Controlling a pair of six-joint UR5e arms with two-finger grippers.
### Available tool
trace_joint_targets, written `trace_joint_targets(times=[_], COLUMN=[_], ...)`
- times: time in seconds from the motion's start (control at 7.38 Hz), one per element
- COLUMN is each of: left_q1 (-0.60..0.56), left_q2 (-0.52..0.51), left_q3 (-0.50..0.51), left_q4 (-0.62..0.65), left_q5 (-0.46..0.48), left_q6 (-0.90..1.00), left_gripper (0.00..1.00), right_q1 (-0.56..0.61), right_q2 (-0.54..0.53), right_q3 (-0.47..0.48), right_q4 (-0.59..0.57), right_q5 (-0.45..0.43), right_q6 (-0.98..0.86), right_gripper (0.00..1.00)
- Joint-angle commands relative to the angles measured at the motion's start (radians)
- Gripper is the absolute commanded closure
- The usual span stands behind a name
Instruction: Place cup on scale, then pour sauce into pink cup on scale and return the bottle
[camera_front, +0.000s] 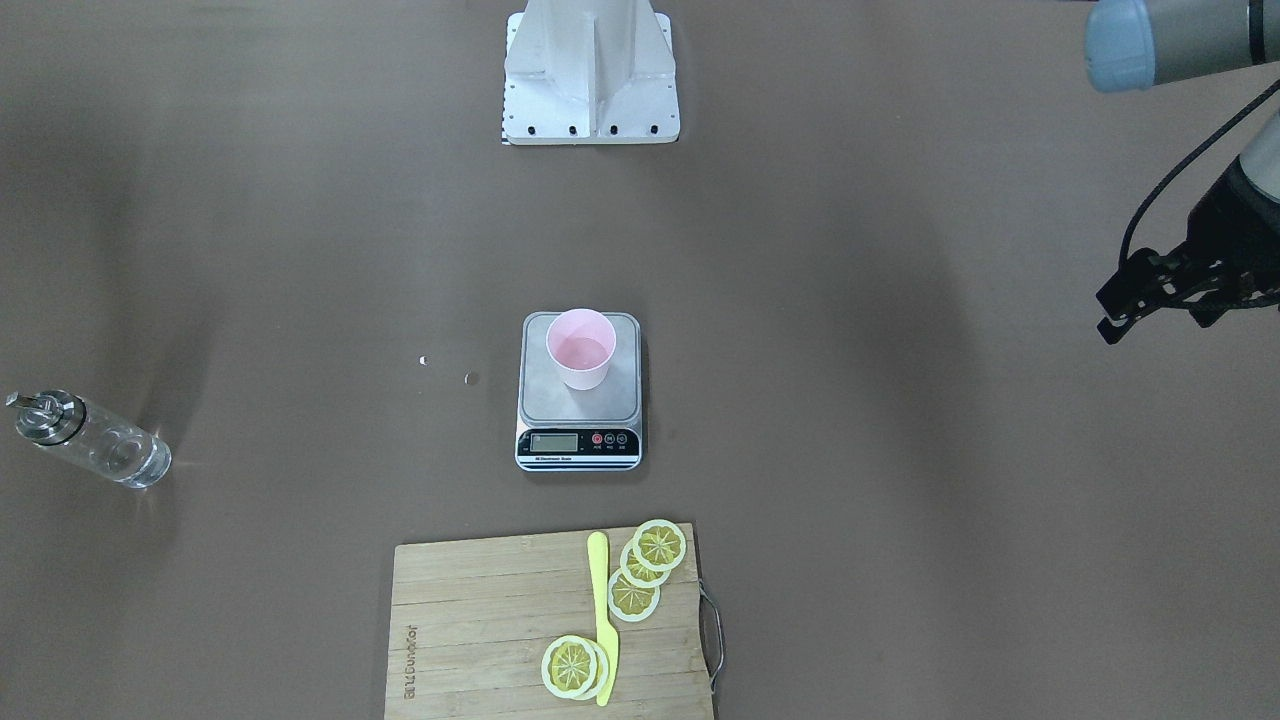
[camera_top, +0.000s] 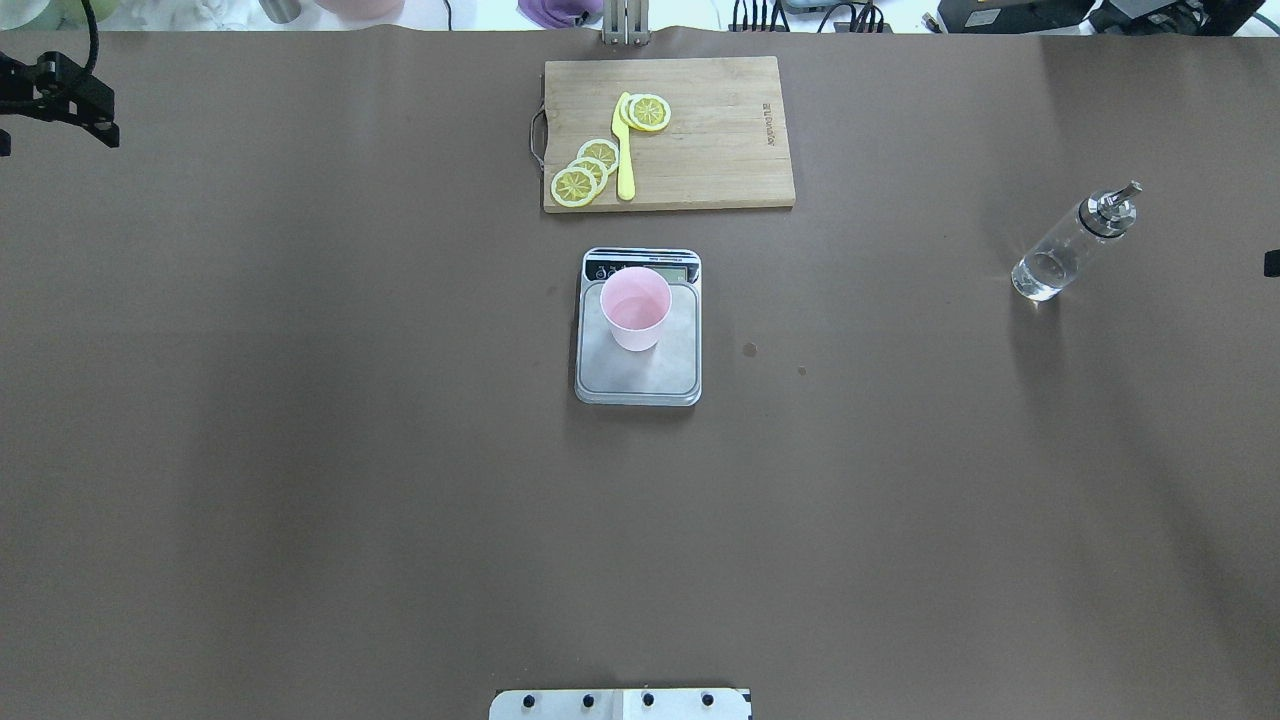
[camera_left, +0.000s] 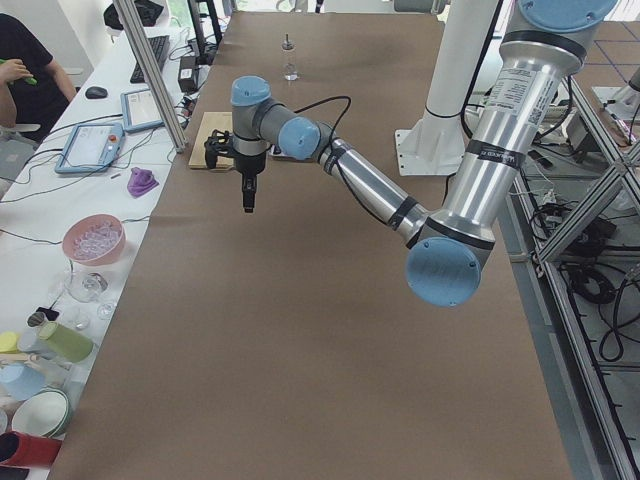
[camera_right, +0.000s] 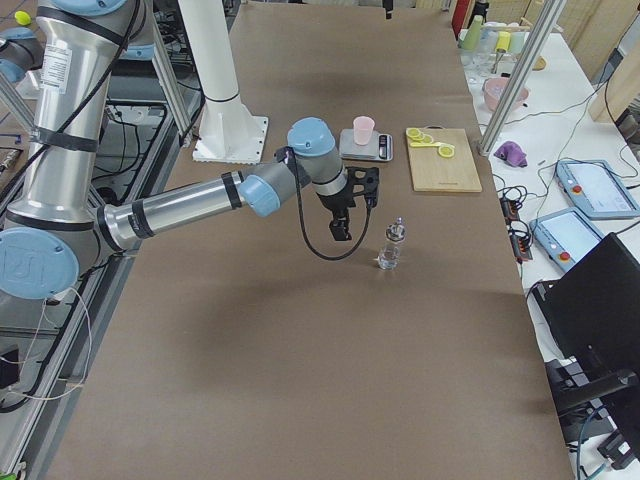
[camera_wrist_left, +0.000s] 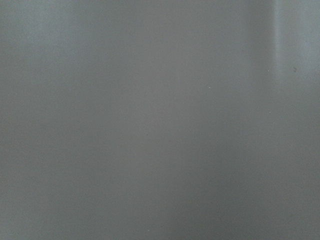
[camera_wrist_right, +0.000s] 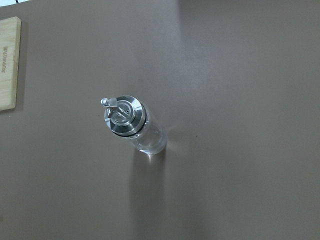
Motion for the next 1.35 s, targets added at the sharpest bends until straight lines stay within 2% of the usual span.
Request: trace_joint_targets(times=[0.0,0.14,0.27,0.41,0.54,0.68,0.81,0.95,1.08,1.22], left_q1=[-0.053,-0.105,-0.174,-0.277,-0.355,-0.394,-0.403,-0.425,-0.442,-0.451], left_q2=[0.001,0.004,0.005,0.005,0.007,0.077,0.170,0.239,0.240,0.258], left_q3=[-0.017,-0.013,-0.002,0.052,0.132,0.172,0.177,0.238,0.346,0.355], left_q4=[0.000,0.022,0.105,0.209,0.258,0.237,0.136,-0.004,-0.034,-0.036], left_q5=[-0.008,-0.010,-0.008,-0.008,-0.010,-0.011,-0.011,-0.036,-0.191,-0.246], left_q6=[0.033,0.160,0.337,0.564,0.722,0.745,0.746,0.735,0.744,0.747], left_gripper=[0.02,0.02,0.02,0.02,0.02,0.02,0.02,0.02,0.02,0.02], right_q1=[0.035,0.063,0.107,0.145,0.188,0.207,0.225,0.259,0.294,0.331], right_q2=[0.072,0.118,0.149,0.148,0.134,0.098,0.088,0.085,0.079,0.073], right_q3=[-0.011,-0.023,-0.049,-0.080,-0.110,-0.126,-0.167,-0.207,-0.228,-0.251], right_q4=[-0.275,-0.409,-0.502,-0.533,-0.536,-0.536,-0.536,-0.535,-0.532,-0.533], right_q5=[0.025,0.031,0.045,0.089,0.127,0.128,0.119,0.113,0.112,0.114], right_q6=[-0.236,-0.385,-0.501,-0.582,-0.618,-0.673,-0.719,-0.744,-0.764,-0.830], right_gripper=[0.00,0.00,0.00,0.00,0.00,0.00,0.00,0.00,0.00,0.00])
